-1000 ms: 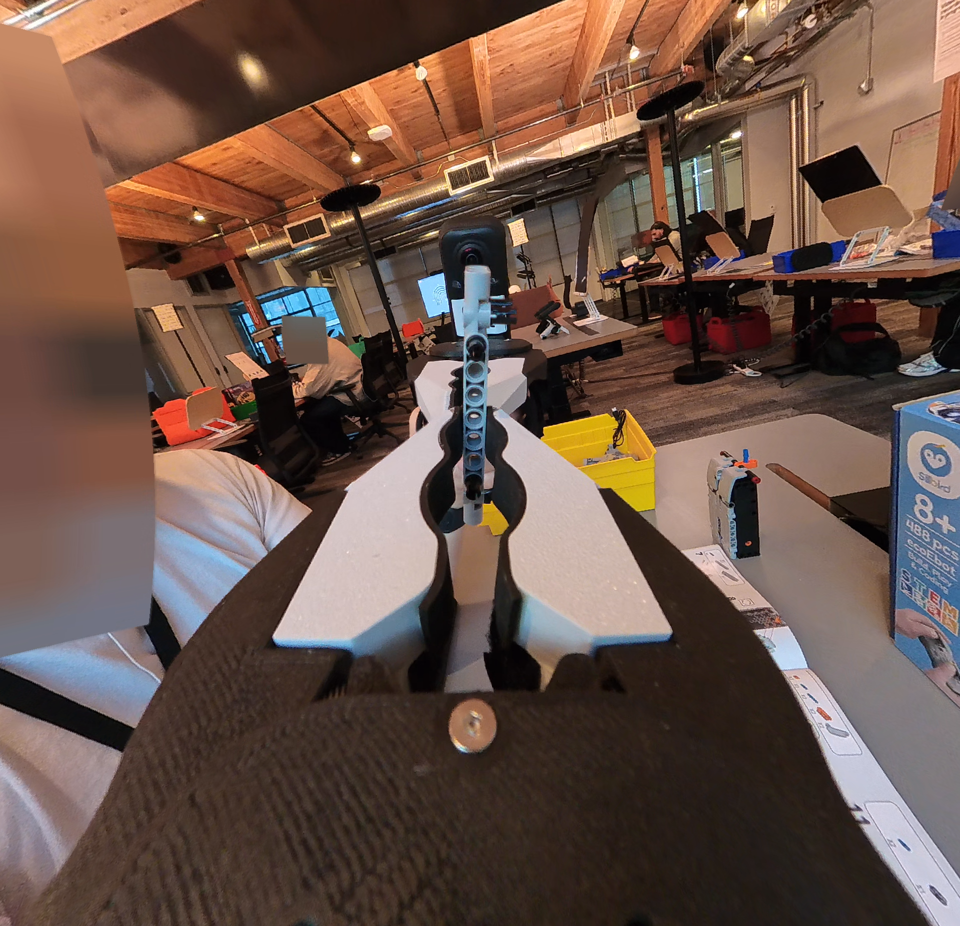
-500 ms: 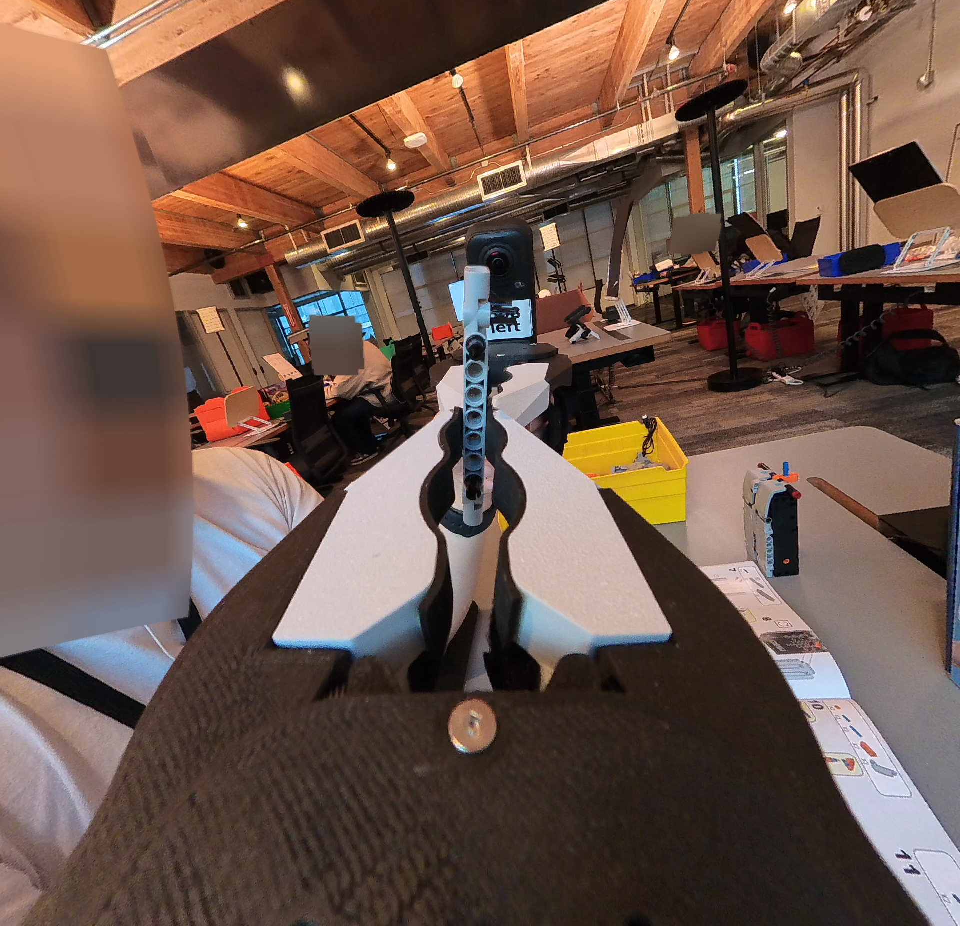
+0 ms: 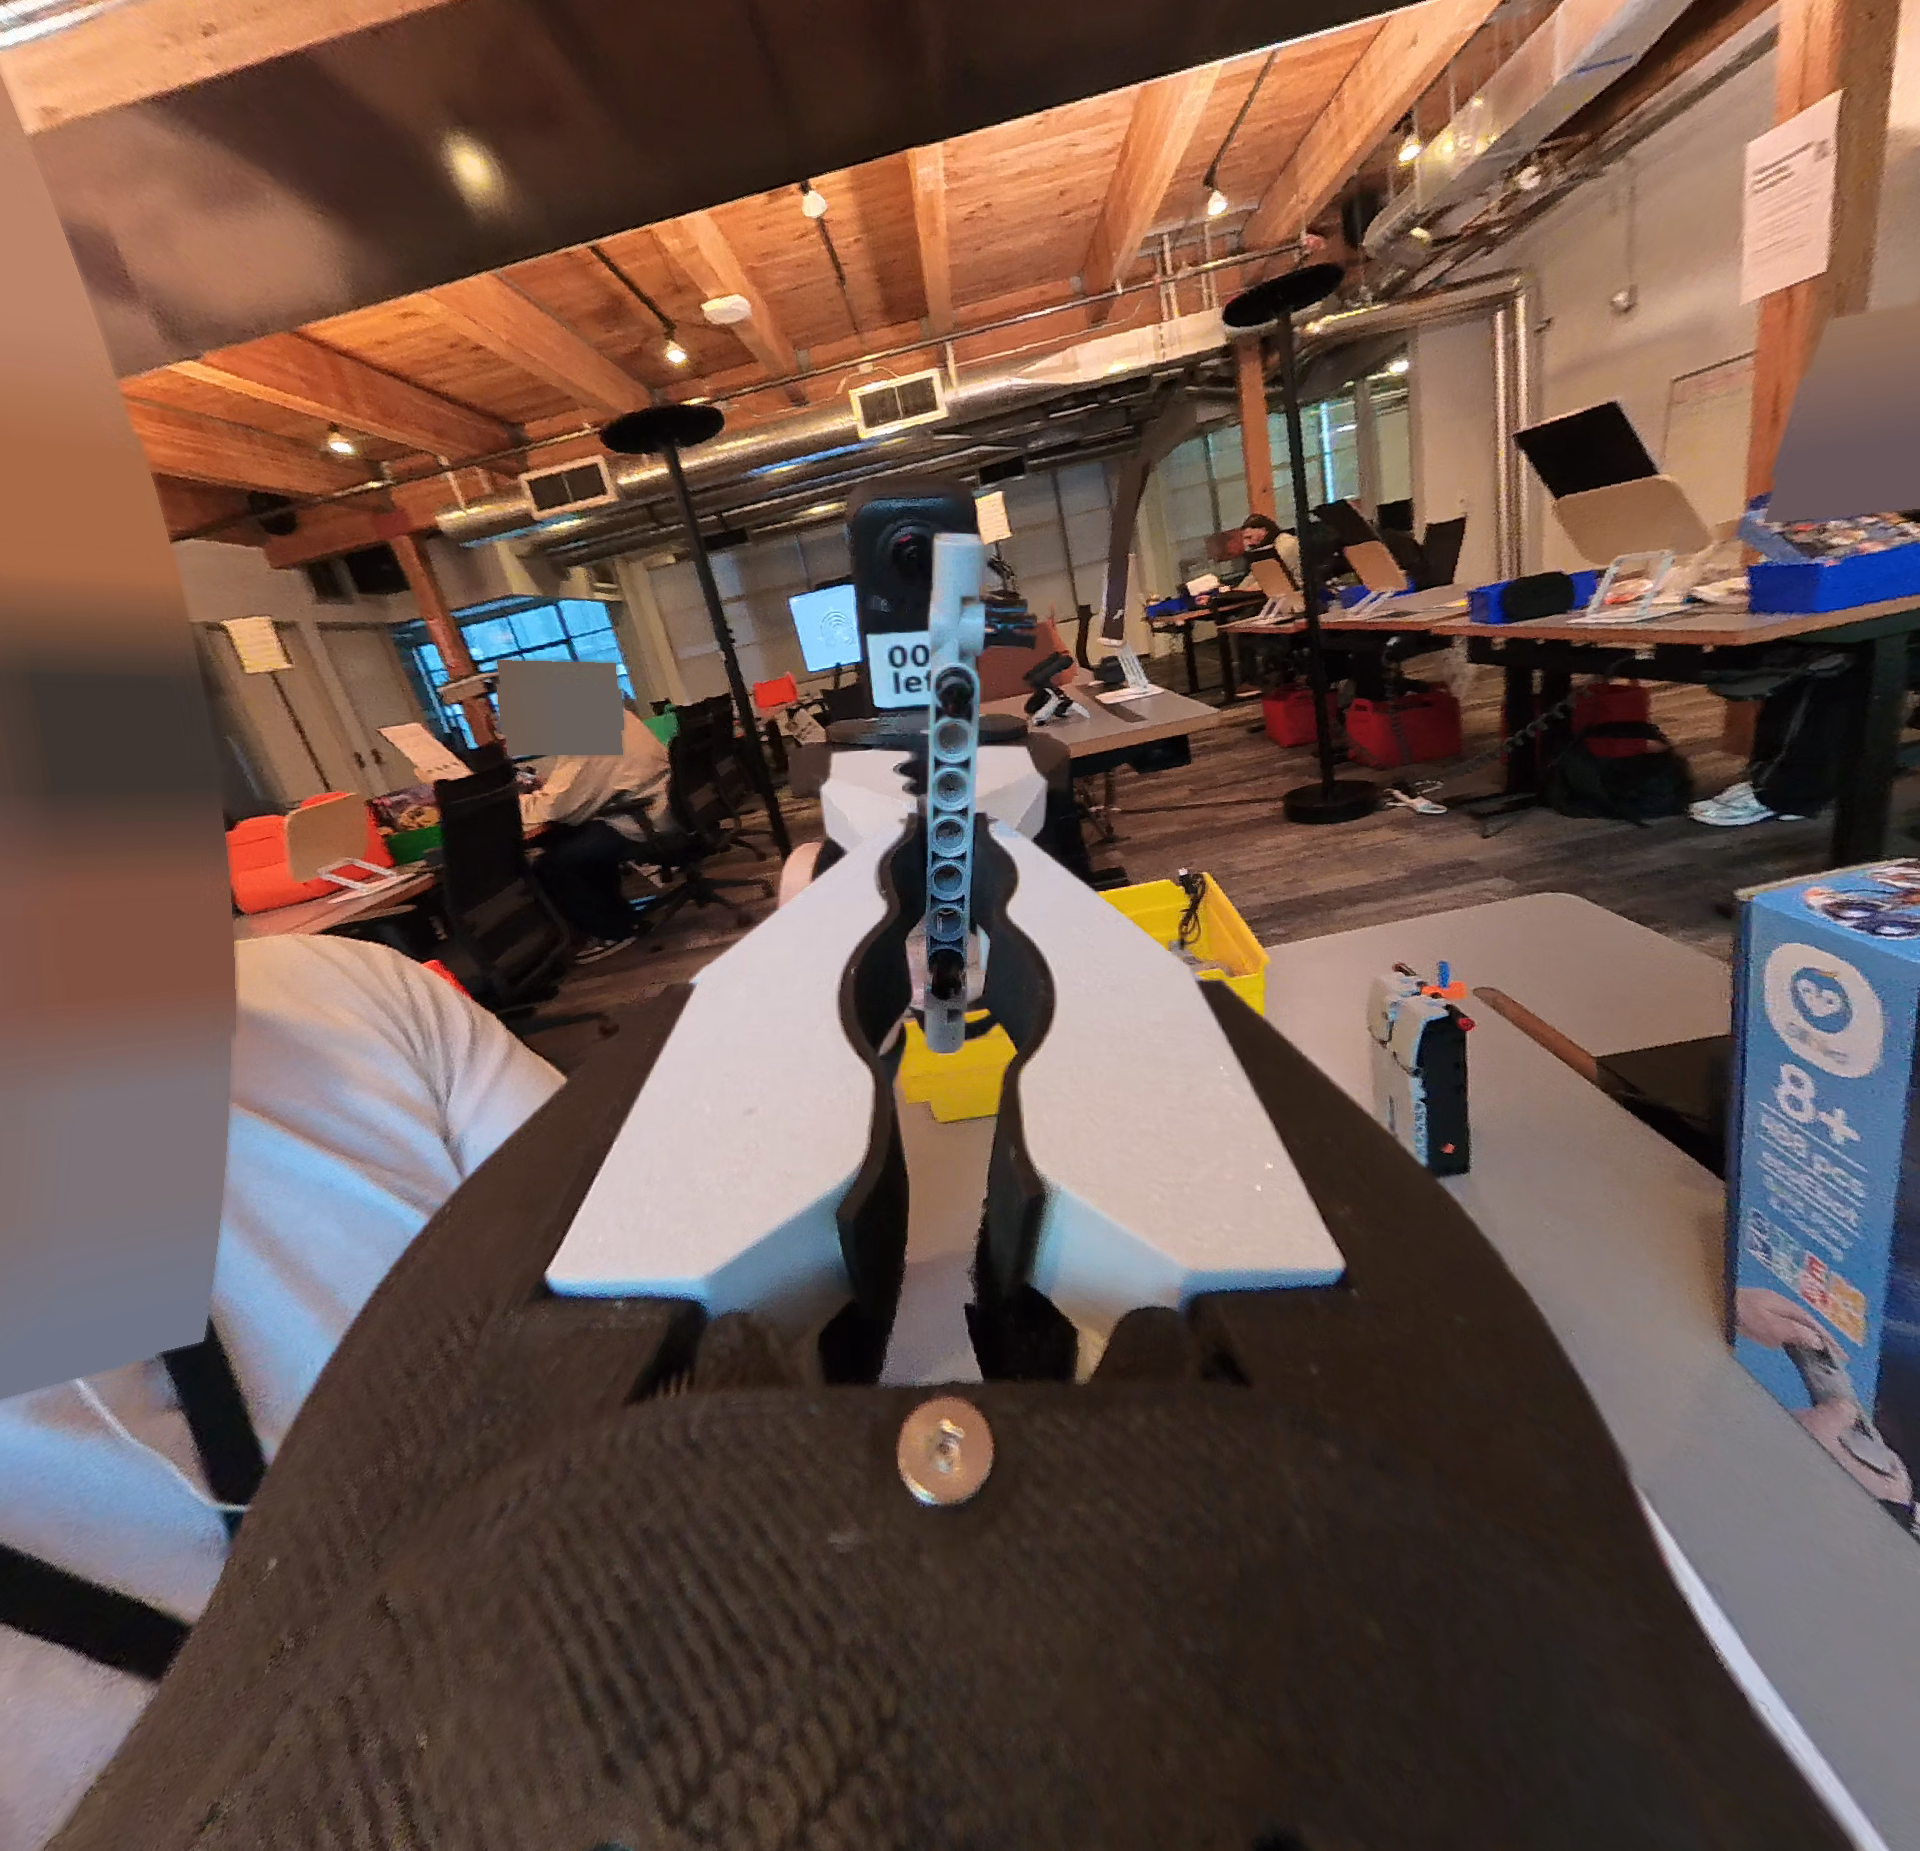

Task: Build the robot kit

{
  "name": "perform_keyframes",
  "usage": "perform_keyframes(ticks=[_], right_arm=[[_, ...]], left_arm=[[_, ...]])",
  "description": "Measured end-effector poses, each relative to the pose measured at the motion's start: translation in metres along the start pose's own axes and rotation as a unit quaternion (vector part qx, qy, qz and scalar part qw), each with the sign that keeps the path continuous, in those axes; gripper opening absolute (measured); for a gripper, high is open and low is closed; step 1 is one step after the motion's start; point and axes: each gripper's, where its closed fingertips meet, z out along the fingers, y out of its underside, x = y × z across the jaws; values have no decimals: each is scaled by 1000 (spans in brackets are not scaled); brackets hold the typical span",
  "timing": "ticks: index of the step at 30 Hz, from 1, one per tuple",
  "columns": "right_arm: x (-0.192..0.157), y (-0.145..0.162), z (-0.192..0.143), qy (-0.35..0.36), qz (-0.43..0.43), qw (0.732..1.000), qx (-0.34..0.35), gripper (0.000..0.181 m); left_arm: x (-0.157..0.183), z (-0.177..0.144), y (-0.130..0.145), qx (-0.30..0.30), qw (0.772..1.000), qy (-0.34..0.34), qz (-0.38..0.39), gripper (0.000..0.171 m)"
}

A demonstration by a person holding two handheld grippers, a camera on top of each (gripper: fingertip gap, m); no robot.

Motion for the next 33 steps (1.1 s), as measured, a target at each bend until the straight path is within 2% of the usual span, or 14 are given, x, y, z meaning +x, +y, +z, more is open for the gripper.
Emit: perform_keyframes(ticks=[6,13,16,22,30,33], right_arm=[[7,2,1,13,7,1000,0,6],[6,6,2,-2,21,1000,-2,6],[6,5,3,-3,17,1000,3,6],[11,-3,3,24,-1,999,33,6],[3,2,4,5,-33,999,9,6],[7,0,3,32,-57,998,11,6]], left_arm=[[-7,-2,3,-14,999,-27,13,2],[-7,-3,5,-20,999,-15,28,2],[-6,-4,4,-13,1000,1,12,2],[-12,-2,-3,9,999,-35,24,2],[-5,-4,1,6,1000,15,-26,2],[-10,-3,0,15,999,11,-36,2]])
